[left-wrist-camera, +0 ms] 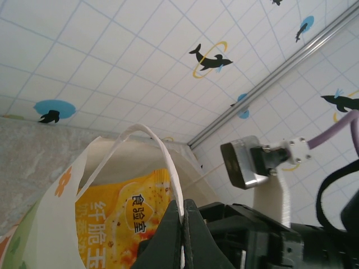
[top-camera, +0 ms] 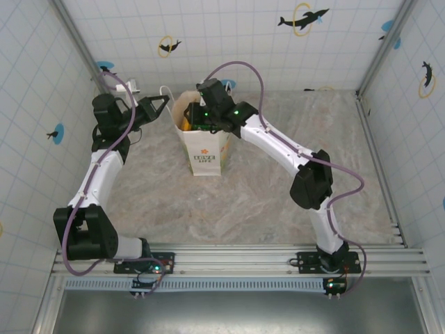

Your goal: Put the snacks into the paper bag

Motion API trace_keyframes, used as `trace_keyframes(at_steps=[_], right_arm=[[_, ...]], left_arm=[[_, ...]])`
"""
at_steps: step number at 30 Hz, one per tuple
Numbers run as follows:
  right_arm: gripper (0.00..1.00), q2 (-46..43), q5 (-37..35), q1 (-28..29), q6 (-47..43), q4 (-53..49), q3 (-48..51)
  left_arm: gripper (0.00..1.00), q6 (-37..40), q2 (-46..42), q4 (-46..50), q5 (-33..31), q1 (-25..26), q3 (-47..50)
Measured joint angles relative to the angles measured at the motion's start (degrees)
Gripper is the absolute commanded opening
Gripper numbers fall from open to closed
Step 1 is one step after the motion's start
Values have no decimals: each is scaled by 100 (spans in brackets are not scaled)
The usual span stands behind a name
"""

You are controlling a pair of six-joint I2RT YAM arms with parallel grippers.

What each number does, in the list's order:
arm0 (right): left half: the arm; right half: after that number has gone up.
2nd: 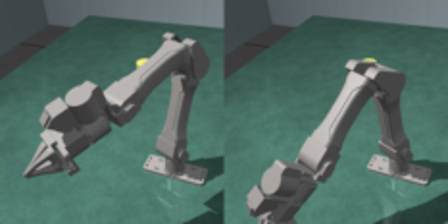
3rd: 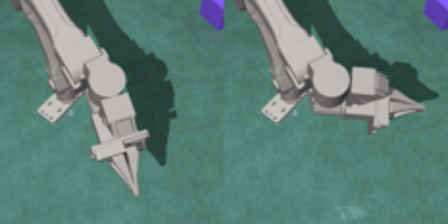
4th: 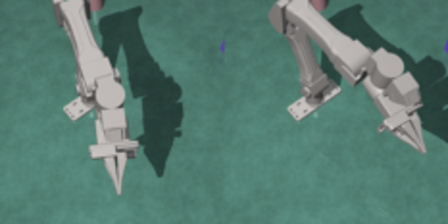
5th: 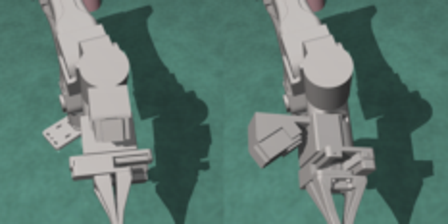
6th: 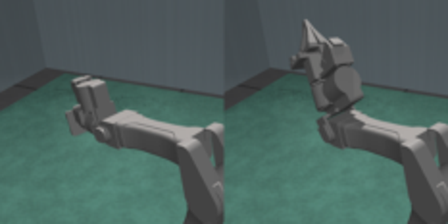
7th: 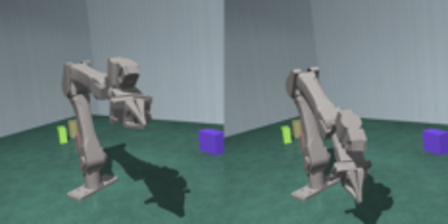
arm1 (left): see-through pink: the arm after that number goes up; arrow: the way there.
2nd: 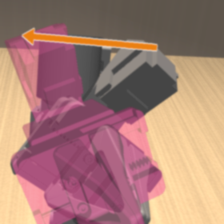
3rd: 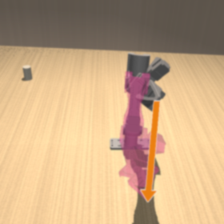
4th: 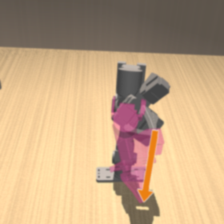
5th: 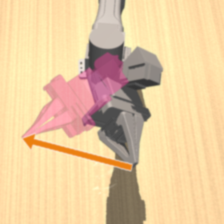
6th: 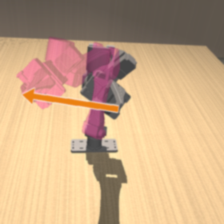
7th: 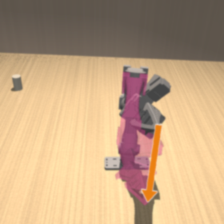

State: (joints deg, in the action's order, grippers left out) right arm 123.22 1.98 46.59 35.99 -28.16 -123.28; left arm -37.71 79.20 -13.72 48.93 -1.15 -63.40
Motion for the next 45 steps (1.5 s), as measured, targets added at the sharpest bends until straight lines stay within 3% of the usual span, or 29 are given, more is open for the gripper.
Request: trace_keyframes(at_steps=[7, 11, 16, 26, 29, 32, 35, 45], right_arm=[[9, 157, 107, -127, 39, -35, 2], [0, 155, 286, -195, 46, -11, 2], [0, 68, 772, -313, 63, 251, 142], [0, -1027, 1585, -713, 398, 1281, 1694], [8, -1093, 1515, -826, 393, 1270, 1762], [27, -1088, 1305, -887, 337, 1036, 1753], [35, -979, 1062, -883, 164, 575, 1486], [41, -1134, 295, -769, -396, -173, 881]], left_arm=[[0, 2, 0, 39, -9, 0, 0], [0, 22, 0, 39, -9, 0, 0], [0, 24, 0, 42, -9, 0, 0], [0, 39, -2, 39, -9, 0, -2], [0, 39, -2, 37, -9, 0, -11], [0, 39, -2, 39, -11, 0, -17], [0, 42, -2, 39, -11, 0, -33], [0, 87, -2, 149, -11, 0, -63]])
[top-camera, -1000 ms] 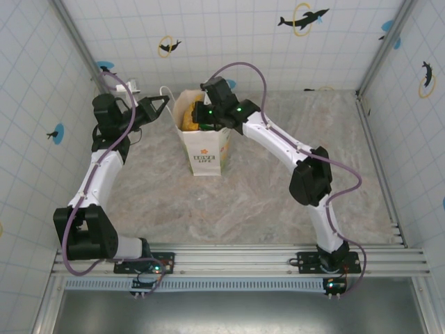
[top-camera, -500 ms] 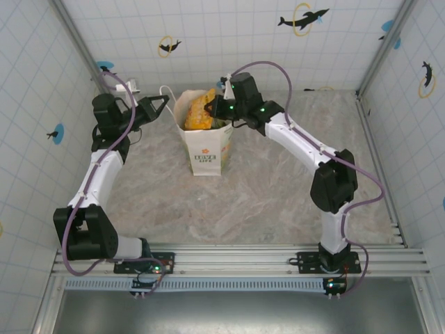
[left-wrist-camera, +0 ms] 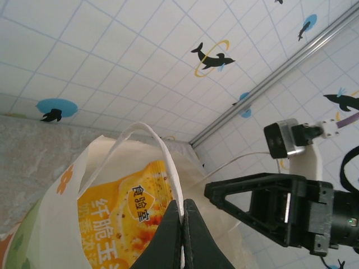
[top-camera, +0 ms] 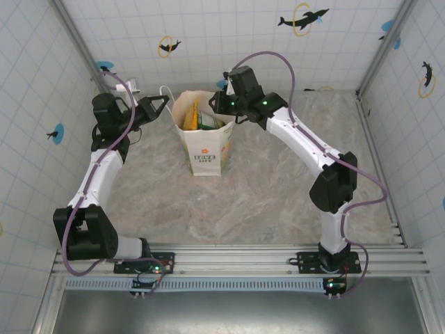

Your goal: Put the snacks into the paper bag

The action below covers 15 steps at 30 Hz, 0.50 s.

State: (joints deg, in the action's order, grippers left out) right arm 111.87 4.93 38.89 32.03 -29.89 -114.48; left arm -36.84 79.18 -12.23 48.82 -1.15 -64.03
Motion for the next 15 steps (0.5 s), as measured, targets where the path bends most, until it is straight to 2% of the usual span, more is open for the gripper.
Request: trace_keyframes(at_steps=[9, 15], right_arm=[[44, -1134, -212, -2, -321, 17, 402], [47, -1421, -192, -149, -404, 199, 682]], left_arm=[[0, 90, 0, 39, 2, 9, -20], [0, 90, 0, 46, 2, 11, -22]])
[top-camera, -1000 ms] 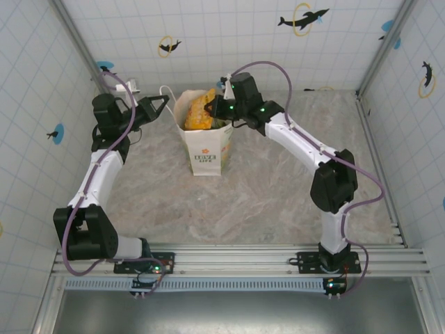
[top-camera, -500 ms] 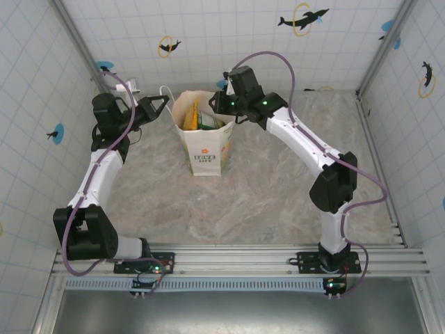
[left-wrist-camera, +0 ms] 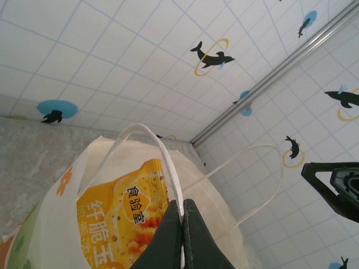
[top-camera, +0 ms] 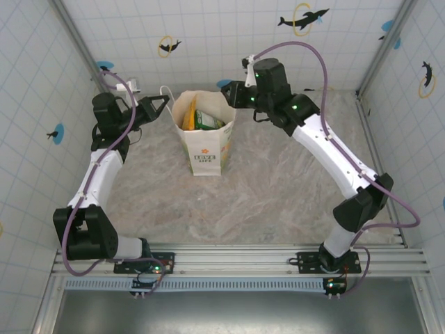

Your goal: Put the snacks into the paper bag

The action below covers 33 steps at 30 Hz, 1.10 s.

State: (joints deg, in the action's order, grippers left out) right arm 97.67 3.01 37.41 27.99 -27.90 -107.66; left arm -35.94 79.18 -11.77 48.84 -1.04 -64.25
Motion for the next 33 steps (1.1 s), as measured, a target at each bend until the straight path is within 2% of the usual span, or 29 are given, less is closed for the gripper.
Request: trace_keyframes(at_steps=[9, 17, 19, 23, 24, 33], right_arm=[[47, 39, 297, -326, 50, 146, 380], [42, 352, 966, -382, 140, 697, 380], [37, 448, 1102, -398, 177, 824, 380], [3, 586, 1300, -457, 223, 1010, 380], [0, 597, 1318, -474, 243, 1021, 380], [0, 505, 1342, -616, 92, 1086, 380]], left_arm=[[0, 2, 0, 61, 0, 42, -42], [0, 13, 2, 105, 2, 63, -81], [0, 17, 7, 127, 4, 72, -111], [0, 22, 35, 212, 7, 81, -181], [0, 26, 46, 219, 4, 92, -192], [0, 260, 302, 553, 0, 472, -669]])
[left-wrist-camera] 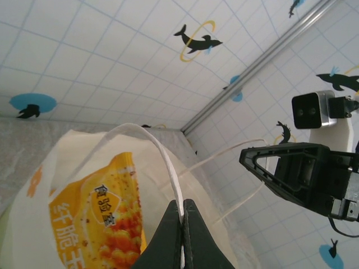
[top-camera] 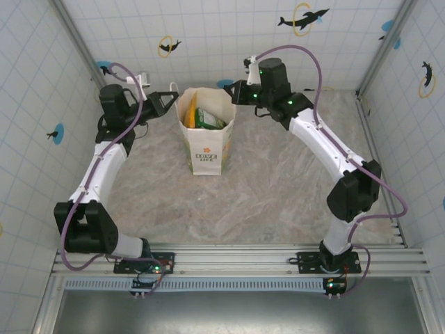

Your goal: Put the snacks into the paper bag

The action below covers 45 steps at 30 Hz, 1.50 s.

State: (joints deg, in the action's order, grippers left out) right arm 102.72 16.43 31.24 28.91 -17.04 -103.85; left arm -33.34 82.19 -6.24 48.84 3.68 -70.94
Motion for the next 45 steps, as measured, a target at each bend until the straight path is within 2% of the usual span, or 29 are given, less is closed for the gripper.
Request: trace_keyframes(at_steps=[8, 12, 22, 30, 43, 44, 45], right_arm=[[0, -463, -26, -498, -92, -361, 22], [0, -966, -31, -721, -153, -402, 345], [0, -2118, 125, -1130, -72, -15, 2347], [0, -2201, 293, -1331, 4, 337, 2562], [0, -2223, 649, -1364, 79, 608, 2601], [0, -2225, 669, -1364, 92, 627, 2623], [7, -2227, 691, -1364, 103, 645, 2643]], left_arm=[[0, 157, 140, 264, -146, 584, -466], [0, 256, 138, 334, -251, 911, -555], [0, 487, 210, 544, -525, 1541, -177], [0, 505, 221, 483, -734, 1685, -177], [0, 654, -310, 756, -1244, 1696, 42], [4, 654, -313, 752, -1250, 1696, 81], [9, 654, -317, 752, -1252, 1696, 111]])
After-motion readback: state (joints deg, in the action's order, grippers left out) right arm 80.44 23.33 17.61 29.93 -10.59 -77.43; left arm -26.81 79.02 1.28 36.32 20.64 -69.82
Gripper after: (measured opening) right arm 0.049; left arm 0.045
